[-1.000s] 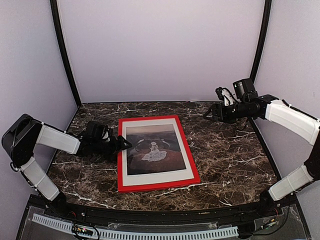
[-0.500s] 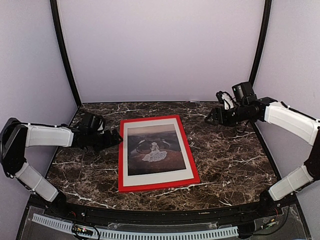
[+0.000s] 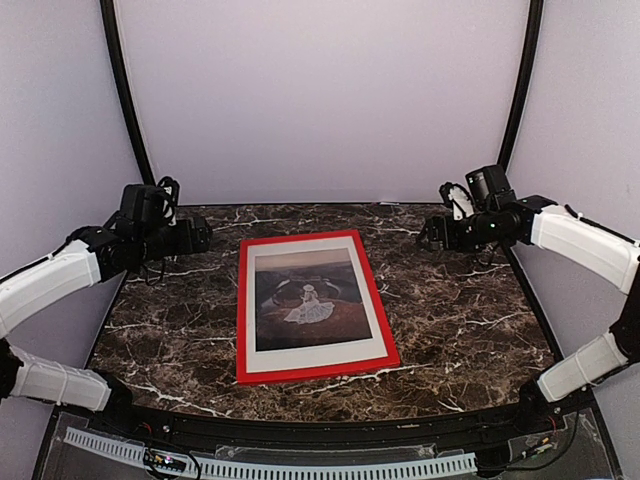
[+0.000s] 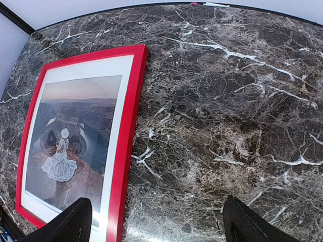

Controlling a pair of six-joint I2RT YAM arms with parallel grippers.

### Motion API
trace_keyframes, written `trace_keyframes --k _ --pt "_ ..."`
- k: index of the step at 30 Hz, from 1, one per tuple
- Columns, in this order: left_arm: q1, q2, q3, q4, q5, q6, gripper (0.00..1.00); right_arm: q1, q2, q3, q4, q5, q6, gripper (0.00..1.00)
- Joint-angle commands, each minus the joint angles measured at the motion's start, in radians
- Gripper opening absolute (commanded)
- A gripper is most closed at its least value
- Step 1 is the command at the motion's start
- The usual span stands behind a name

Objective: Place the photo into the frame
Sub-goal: Reset both arms

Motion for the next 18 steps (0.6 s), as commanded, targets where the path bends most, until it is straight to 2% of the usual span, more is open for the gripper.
trace_keyframes --k 1,8,18 --pt "0.006 -0.141 -0.013 0.003 -0.075 0.115 0.99 0.009 -0.02 0.021 0.053 0.038 -0.017 0.93" --pt "0.006 -0.318 -0.121 0.088 -0.056 0.104 0.99 0.013 0.017 0.038 0.076 0.038 -0.019 0.97" --pt "0.006 -0.439 -0.111 0.021 0.004 0.156 0.99 0.014 -0.067 -0.038 0.107 0.125 -0.039 0.99"
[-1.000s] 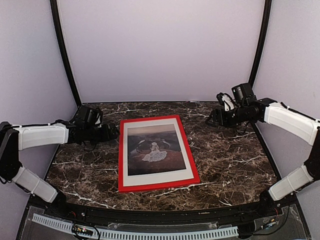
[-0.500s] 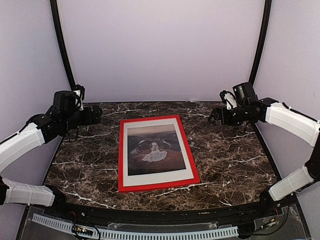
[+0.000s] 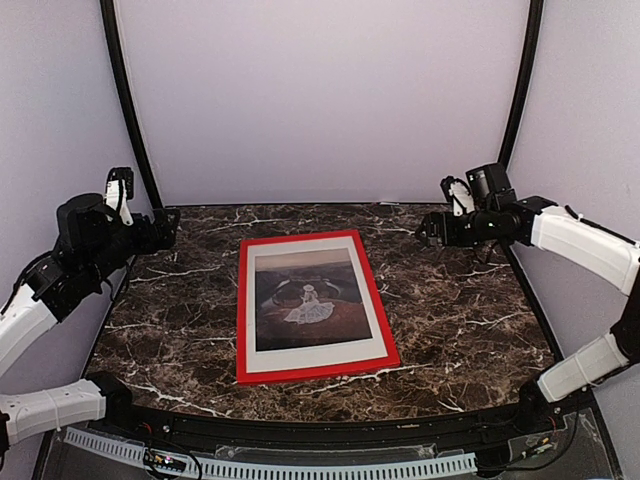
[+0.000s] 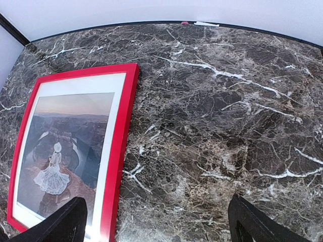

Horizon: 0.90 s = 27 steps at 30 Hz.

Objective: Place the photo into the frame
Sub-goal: Reset both arms

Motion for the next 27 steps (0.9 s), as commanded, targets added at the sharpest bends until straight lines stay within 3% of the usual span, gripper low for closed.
trace_keyframes --k 1,6,17,27 --pt "0.006 -0.044 -0.01 -0.027 0.031 0.02 0.99 0.004 -0.078 -0.052 0.051 0.09 -0.022 0.99" --pt "0.006 -0.06 -0.059 -0.062 0.038 -0.005 0.99 0.004 -0.154 -0.127 0.095 0.136 -0.023 0.99" --pt "0.006 -0.084 -0.018 -0.172 0.064 0.044 0.99 0.006 -0.277 -0.226 0.122 0.169 -0.02 0.99" --pt "0.006 -0.165 -0.068 -0.153 0.05 0.042 0.99 0.006 -0.378 -0.297 0.156 0.226 -0.032 0.99"
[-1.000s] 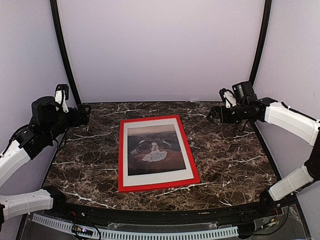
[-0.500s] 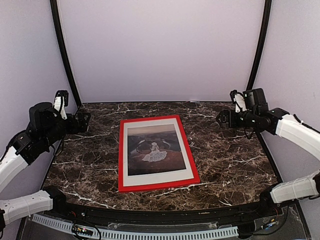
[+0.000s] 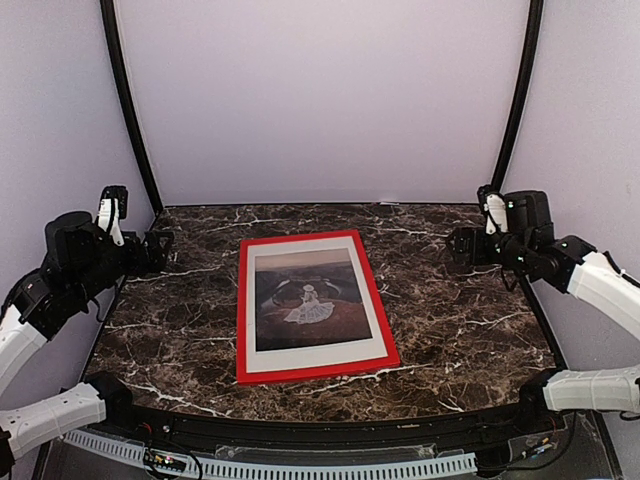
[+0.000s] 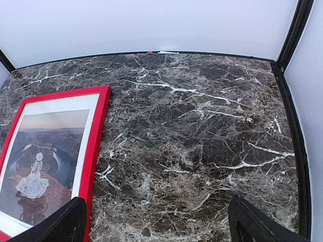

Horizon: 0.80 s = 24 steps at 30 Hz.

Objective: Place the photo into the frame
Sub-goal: Reset both arms

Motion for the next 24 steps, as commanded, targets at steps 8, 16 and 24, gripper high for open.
trace_keyframes --k 8,16,24 --pt "0.006 -0.049 -0.04 0.008 -0.01 0.01 0.99 0.006 -0.023 -0.027 0.068 0.024 -0.007 0.99" --pt "0.006 -0.057 -0.053 0.004 -0.011 0.009 0.99 0.006 -0.04 -0.037 0.084 0.009 -0.003 0.99" --pt "0.006 -0.057 -0.057 0.009 -0.012 0.01 0.99 0.006 -0.038 -0.038 0.087 -0.003 -0.01 0.99"
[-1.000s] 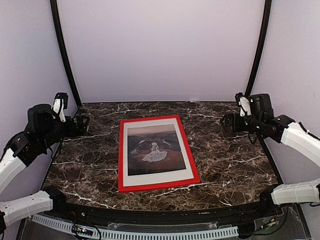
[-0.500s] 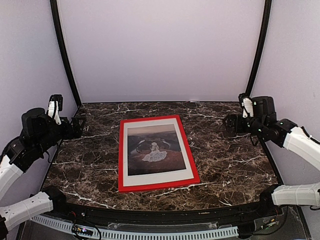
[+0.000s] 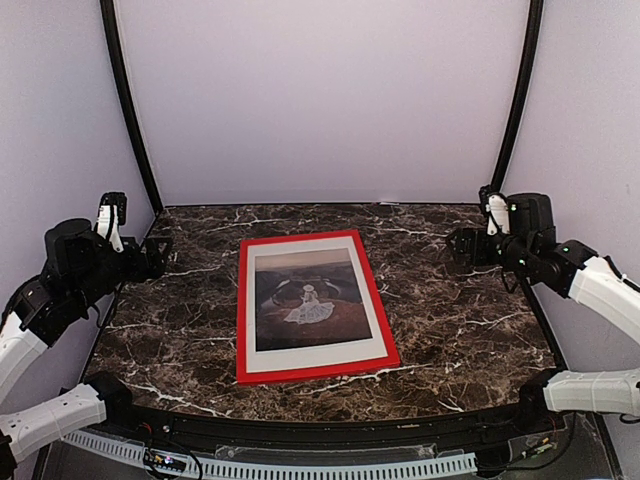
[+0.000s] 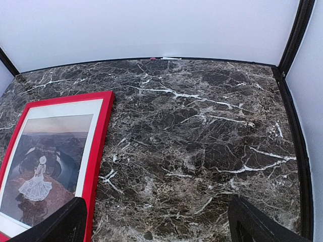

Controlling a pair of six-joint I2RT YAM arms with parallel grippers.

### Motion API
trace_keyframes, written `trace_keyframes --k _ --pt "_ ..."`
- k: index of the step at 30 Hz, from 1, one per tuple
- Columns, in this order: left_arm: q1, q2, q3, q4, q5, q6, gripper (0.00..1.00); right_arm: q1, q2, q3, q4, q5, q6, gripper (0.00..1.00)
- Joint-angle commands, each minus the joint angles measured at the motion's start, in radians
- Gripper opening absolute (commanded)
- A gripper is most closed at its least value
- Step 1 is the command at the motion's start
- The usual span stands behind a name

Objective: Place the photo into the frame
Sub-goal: Reset both arms

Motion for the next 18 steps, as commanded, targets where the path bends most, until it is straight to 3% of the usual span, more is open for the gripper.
trace_keyframes --k 1,18 --pt "0.006 -0.008 -0.013 0.009 -0.005 0.011 0.99 0.006 -0.011 -0.009 0.046 0.001 -0.01 0.99" --pt "0.006 -0.002 -0.016 0.007 -0.01 0.004 0.99 0.006 -0.01 -0.016 0.06 -0.006 -0.008 0.99"
